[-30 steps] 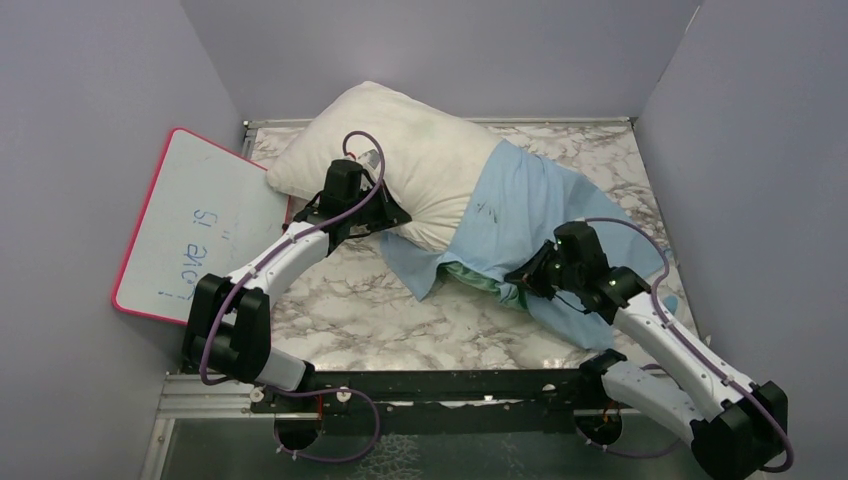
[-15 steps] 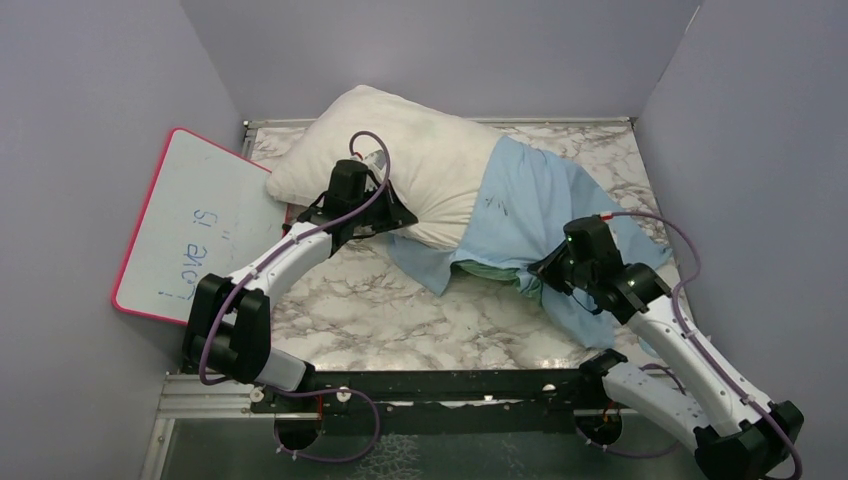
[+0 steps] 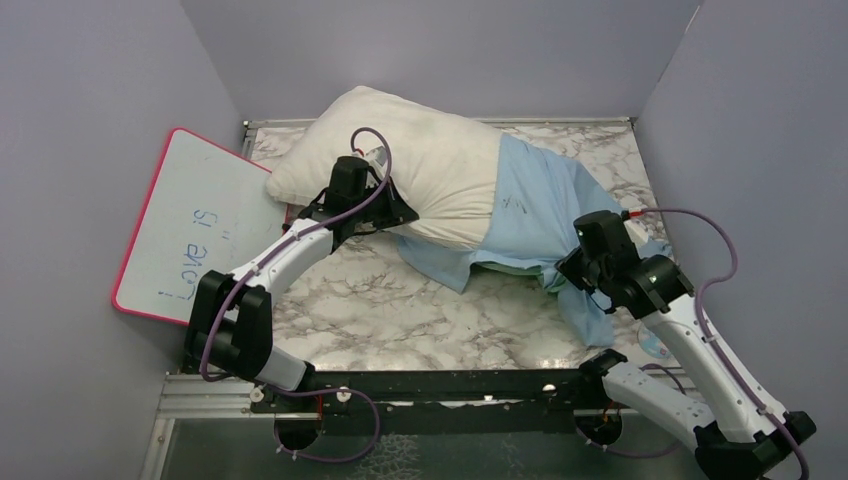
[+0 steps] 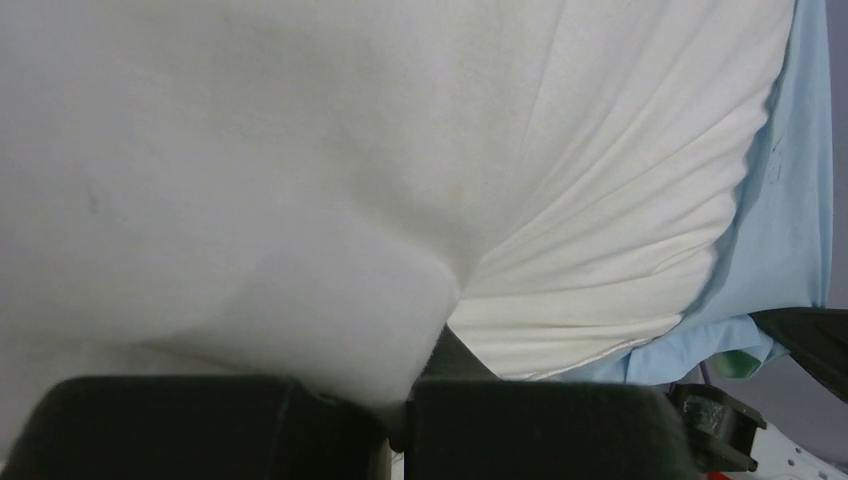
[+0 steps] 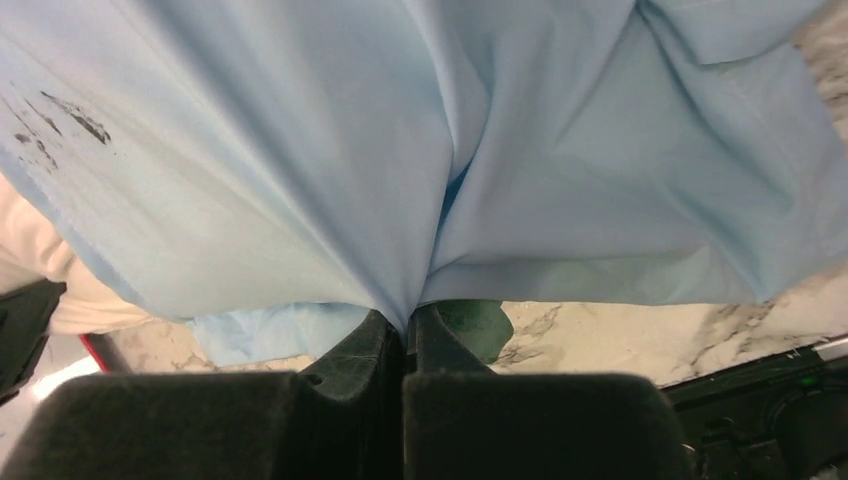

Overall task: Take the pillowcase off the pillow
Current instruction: Remove the pillow from the pillowcase.

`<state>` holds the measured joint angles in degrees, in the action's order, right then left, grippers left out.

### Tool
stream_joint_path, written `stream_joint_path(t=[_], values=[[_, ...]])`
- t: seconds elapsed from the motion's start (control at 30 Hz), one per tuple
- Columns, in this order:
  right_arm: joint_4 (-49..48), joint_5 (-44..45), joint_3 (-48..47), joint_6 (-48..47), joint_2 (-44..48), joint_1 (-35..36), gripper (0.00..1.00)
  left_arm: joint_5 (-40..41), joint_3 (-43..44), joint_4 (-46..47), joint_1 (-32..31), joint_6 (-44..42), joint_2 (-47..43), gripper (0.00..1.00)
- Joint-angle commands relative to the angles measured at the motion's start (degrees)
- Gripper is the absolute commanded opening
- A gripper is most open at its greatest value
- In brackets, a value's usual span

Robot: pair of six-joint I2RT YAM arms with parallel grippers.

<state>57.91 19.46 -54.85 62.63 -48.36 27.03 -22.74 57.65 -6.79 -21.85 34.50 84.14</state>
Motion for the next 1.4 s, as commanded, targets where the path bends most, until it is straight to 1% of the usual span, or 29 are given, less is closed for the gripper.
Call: stream_joint_path(t=[0.0,0.17,0.33,0.53,0.6,0.67,0.7,0.77,0.83,0.87,0.9,0.93,0.97,1.03,1.13,1.2,1.23,1.3,1.37], values=[[15.15,20.31,-5.08,4.3,2.44,-1.0,0.01,8.6,0.8,-3.18,3.85,-4.35,0.94,0.0],[22.8,28.98,-8.79,9.1,4.6,-1.01,0.01,8.46,1.45,-3.53,4.17,-4.5,0.95,0.0],[23.1,31.56,-10.92,7.19,5.31,-0.96,0.01,7.85,1.16,-3.63,4.18,-4.77,0.38,0.0],[22.93,34.49,-15.58,3.68,3.0,-0.97,0.01,6.45,0.71,-3.99,4.17,-5.7,-0.75,0.0],[19.59,34.35,-15.01,-1.94,2.35,-1.0,0.02,5.48,0.69,-3.97,4.17,-5.91,-1.13,0.0],[14.92,29.56,-13.76,-9.05,1.19,-0.93,0.08,4.27,0.71,-3.96,4.18,-6.19,-1.61,0.0],[13.26,26.07,-12.9,-10.72,0.54,-0.97,0.09,3.78,0.63,-4.0,4.16,-6.26,-1.81,0.0],[9.13,17.62,-10.15,-13.11,0.29,-0.98,0.15,2.56,0.47,-4.1,4.18,-6.49,-2.16,0.0],[1.28,6.1,-5.64,-16.11,1.64,-0.93,0.24,1.62,0.16,-4.11,4.09,-6.41,-2.52,0.0],[-2.99,1.07,-2.96,-16.65,2.55,-0.93,0.41,1.35,0.04,-4.05,4.07,-6.26,-2.71,0.0],[-7.23,-3.41,-0.64,-16.67,3.3,-0.95,0.66,1.16,-0.05,-4.1,4.09,-6.13,-2.81,0.0],[-10.45,-6.38,1.4,-16.43,3.54,-0.97,0.75,1.05,-0.03,-4.07,4.09,-6.04,-2.84,0.0],[-13.32,-8.0,2.63,-15.66,3.17,-1.01,0.77,0.85,0.08,-4.17,4.03,-6.03,-2.92,0.0],[-13.42,-7.6,2.69,-14.02,1.01,-0.97,0.79,0.65,0.45,-4.46,4.03,-6.45,-3.16,0.0],[-7.79,1.5,-2.17,-13.33,-4.26,-0.95,0.88,0.53,0.8,-5.3,4.02,-7.1,-3.53,0.0],[-8.01,3.59,-5.64,-16.84,-7.34,-1.0,0.89,-0.24,0.8,-5.55,4.01,-7.33,-3.63,0.0],[-9.41,2.18,-7.01,-18.89,-8.78,-0.95,0.89,-0.54,0.8,-5.63,4.0,-7.42,-3.63,0.0],[-14.49,-3.87,-8.25,-23.26,-11.71,-0.99,0.89,-0.87,0.67,-5.65,3.88,-7.39,-3.66,0.0],[-18.09,-8.91,-9.14,-24.15,-15.08,-0.93,0.89,-0.98,0.71,-5.69,3.87,-7.52,-3.63,0.0]])
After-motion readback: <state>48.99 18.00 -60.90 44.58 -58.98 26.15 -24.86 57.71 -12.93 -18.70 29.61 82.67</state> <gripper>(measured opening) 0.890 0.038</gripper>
